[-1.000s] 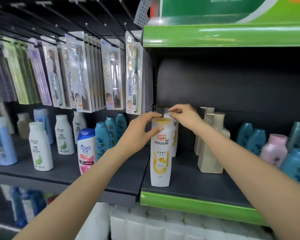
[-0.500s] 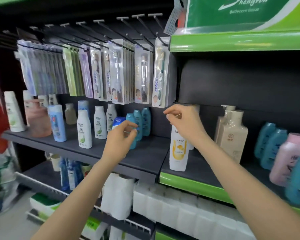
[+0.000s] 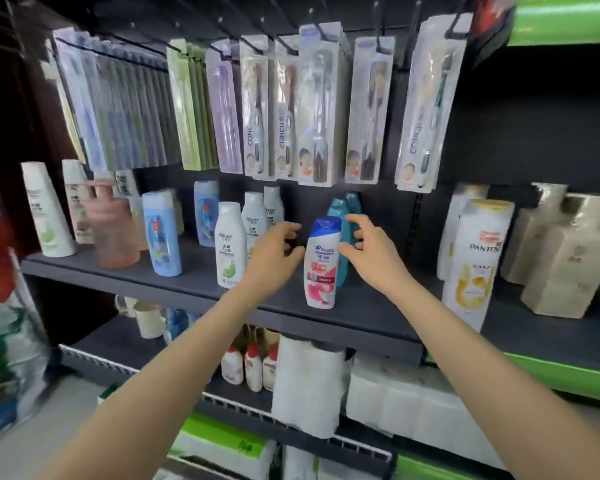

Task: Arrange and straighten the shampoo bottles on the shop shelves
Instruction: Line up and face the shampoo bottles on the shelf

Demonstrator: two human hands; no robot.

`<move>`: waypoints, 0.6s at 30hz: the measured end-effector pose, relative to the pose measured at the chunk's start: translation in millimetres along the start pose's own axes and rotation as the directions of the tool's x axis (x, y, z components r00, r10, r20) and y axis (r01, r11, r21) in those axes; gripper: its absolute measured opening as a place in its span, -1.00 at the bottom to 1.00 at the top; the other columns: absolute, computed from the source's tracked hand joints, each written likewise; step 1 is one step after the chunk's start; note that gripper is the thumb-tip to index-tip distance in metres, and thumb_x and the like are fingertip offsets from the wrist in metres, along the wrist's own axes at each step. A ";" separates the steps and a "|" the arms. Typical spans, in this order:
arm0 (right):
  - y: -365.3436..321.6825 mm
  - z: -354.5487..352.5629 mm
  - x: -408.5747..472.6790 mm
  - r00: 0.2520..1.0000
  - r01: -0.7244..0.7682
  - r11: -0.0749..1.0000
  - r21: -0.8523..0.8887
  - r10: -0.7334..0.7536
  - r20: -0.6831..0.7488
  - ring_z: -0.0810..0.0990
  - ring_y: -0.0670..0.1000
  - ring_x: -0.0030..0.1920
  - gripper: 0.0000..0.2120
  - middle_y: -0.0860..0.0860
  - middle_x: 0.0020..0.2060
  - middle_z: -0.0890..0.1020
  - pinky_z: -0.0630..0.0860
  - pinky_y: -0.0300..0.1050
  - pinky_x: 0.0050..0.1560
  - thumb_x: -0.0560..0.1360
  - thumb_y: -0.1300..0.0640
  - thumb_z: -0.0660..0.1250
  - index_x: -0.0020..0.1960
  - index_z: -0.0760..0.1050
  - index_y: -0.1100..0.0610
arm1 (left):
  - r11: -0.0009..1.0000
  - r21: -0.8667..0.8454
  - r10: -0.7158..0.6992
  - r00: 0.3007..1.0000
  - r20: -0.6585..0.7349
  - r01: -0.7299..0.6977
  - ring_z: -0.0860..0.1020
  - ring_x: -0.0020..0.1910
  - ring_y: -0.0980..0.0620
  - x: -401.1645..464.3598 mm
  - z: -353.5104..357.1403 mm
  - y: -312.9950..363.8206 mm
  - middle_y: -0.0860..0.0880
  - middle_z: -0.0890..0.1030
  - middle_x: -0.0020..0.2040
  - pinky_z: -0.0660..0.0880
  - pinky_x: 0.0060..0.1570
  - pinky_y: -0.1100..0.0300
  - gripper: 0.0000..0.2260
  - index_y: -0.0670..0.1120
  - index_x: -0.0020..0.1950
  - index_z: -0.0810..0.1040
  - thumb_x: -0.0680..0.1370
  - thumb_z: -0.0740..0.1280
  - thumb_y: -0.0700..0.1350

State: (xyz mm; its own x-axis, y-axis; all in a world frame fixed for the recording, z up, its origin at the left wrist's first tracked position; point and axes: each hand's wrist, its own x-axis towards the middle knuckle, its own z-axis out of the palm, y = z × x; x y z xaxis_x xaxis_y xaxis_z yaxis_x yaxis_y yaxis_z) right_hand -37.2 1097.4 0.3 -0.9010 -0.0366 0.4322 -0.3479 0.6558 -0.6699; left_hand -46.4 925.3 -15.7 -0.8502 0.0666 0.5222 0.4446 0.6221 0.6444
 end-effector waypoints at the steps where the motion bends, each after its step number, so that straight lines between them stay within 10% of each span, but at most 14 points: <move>1: -2.4 6.8 5.8 1.000 -0.020 1.000 0.006 0.020 -0.017 0.47 0.05 0.10 -0.51 0.10 0.18 0.42 0.42 -0.12 0.01 0.56 0.13 0.25 0.45 0.20 -0.01 | 1.000 -0.021 0.012 0.999 0.048 -0.011 0.49 0.13 0.00 6.8 -1.0 -6.0 -0.12 0.49 0.28 0.36 0.06 0.27 -0.61 -0.11 0.38 0.36 0.55 0.28 -0.18; 11: -13.1 45.5 20.4 0.967 -0.062 0.966 0.252 0.120 -0.223 0.59 0.05 0.07 -0.65 0.03 0.06 0.56 0.61 0.03 -0.01 0.49 0.27 0.33 0.25 0.44 0.06 | 0.968 -0.230 0.171 0.932 0.318 -0.099 0.51 -0.14 0.23 30.3 1.3 -39.6 0.03 0.52 0.12 0.39 -0.21 0.58 -0.55 -0.04 0.43 0.27 0.56 0.27 -0.19; 18: -14.4 39.8 7.1 0.952 -0.085 0.815 0.574 0.236 -0.194 0.61 0.08 0.09 -0.72 0.10 0.08 0.58 0.62 -0.12 -0.24 0.51 0.25 0.34 0.15 0.47 -0.03 | 0.959 -0.277 0.190 0.862 0.471 -0.060 0.56 0.07 0.12 23.4 -5.2 -63.8 0.03 0.56 0.14 0.50 0.10 0.19 -0.54 0.06 0.37 0.30 0.52 0.35 -0.14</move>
State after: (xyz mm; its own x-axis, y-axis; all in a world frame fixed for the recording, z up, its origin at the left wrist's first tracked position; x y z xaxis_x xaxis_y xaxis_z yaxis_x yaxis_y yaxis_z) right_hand -48.9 1057.7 -11.1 -0.8897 0.2666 0.3706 -0.3556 0.1046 -0.9288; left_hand -93.2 883.2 -41.7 -0.7808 0.5428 0.3094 0.5556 0.3766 0.7413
